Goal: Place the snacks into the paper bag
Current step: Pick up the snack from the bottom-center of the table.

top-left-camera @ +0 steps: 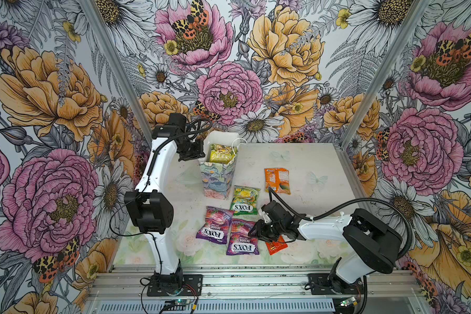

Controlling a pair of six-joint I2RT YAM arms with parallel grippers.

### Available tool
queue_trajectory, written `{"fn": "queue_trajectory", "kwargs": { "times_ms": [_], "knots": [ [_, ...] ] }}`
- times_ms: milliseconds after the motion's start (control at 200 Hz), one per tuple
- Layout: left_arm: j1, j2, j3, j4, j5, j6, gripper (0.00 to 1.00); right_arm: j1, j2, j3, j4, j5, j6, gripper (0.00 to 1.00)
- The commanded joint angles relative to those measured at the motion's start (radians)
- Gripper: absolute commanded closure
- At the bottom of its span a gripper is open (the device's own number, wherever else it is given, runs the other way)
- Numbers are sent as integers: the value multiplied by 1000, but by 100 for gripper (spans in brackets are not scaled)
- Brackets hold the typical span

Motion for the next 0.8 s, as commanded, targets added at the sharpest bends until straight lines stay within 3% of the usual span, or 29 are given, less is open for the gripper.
{"fn": "queue_trajectory", "kwargs": {
  "times_ms": [0, 315, 796],
  "knots": [
    [12, -50, -9, 26, 36, -1, 100, -13, 8, 19, 45, 2, 10, 72],
    [15, -45, -9, 26, 36, -1, 100, -26, -135, 30, -63, 86, -37, 100],
    [20, -40, -10, 27, 40, -1, 100, -85, -331, 130, -246, 144, -115, 100]
  ]
}}
